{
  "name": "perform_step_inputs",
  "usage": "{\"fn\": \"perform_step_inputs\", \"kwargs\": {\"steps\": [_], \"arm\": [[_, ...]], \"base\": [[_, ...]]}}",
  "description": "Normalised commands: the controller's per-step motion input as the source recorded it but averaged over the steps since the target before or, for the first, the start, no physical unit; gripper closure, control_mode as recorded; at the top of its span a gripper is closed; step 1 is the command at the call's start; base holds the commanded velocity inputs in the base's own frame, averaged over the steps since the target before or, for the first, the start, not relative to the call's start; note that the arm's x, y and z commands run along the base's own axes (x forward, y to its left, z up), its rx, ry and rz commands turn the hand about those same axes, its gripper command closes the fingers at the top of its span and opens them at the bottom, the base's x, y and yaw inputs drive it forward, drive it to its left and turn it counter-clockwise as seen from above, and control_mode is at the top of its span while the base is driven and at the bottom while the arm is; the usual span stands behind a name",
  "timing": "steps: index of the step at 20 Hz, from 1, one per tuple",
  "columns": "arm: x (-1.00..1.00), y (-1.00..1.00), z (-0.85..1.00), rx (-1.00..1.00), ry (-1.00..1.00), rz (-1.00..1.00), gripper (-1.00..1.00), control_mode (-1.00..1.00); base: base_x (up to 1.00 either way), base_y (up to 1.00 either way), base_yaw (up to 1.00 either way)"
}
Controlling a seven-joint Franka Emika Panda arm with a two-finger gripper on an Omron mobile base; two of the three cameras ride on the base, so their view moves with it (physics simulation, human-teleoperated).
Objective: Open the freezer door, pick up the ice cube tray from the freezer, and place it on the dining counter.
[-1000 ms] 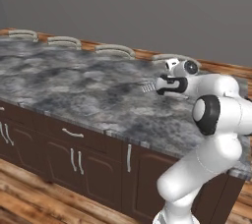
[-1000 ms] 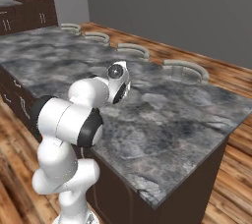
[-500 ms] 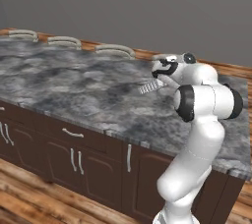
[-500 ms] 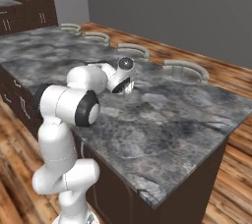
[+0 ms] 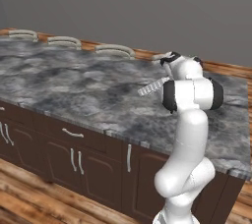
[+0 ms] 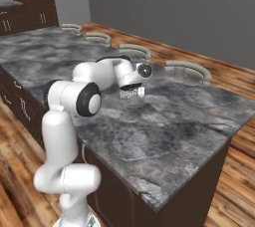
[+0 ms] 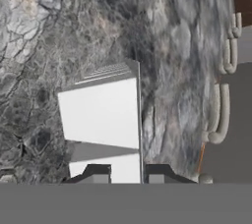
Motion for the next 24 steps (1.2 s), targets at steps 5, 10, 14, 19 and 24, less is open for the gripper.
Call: {"fn": "perform_step_inputs", "kwargs": {"steps": [5,10,14,19,24], "arm": [[0.12,-0.01,-0.33,0.03,0.01,0.01,1.0,-1.0],[-0.07,0.0,-0.39,0.0,-0.03,0.06,1.0,-1.0],[-0.1,0.0,-0.15,0.0,-0.03,0.06,1.0,-1.0],[-0.04,0.0,0.38,0.0,0.03,0.01,1.0,-1.0],[-0.19,0.0,0.96,0.0,0.15,0.0,-1.0,-1.0]], "base": [[0.0,0.0,0.0],[0.0,0.0,0.0],[0.0,0.0,0.0],[0.0,0.0,0.0],[0.0,0.0,0.0]]}}
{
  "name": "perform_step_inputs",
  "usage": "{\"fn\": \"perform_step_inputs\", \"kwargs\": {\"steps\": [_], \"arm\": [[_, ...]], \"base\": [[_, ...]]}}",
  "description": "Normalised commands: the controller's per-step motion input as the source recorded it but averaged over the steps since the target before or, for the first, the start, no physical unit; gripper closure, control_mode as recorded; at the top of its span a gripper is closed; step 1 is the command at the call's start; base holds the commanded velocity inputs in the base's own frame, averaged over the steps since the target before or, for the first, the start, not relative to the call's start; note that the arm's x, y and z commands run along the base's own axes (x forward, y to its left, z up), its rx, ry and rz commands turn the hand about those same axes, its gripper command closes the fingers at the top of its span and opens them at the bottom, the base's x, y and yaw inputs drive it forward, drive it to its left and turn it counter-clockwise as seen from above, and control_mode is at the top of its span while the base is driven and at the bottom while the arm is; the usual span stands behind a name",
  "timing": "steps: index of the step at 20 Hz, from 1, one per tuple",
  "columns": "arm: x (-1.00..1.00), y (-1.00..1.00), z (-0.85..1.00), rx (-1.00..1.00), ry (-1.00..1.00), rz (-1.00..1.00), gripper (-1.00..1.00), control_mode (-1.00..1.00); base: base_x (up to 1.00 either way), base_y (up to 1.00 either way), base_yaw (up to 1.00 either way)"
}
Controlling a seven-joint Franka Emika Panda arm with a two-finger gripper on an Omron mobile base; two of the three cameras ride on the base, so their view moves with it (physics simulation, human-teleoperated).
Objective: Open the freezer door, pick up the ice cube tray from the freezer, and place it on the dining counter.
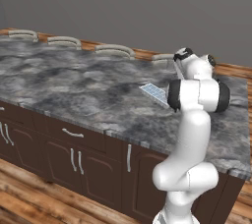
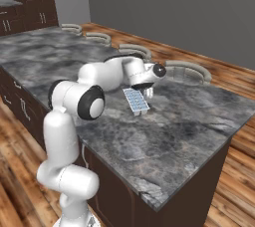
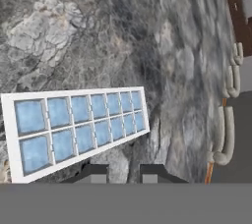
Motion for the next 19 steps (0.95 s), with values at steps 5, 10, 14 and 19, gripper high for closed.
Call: {"fn": "perform_step_inputs", "kwargs": {"steps": [5,10,14,19], "arm": [[-0.35,0.01,1.0,0.0,0.23,0.0,-1.0,-1.0],[-0.82,0.34,0.96,-0.01,0.26,0.01,-1.0,-1.0],[-1.0,0.56,0.63,-0.02,0.23,0.07,-1.0,-1.0],[-1.0,0.59,0.11,-0.03,0.09,0.11,-1.0,-1.0]], "base": [[0.0,0.0,0.0],[0.0,0.0,0.0],[0.0,0.0,0.0],[0.0,0.0,0.0]]}}
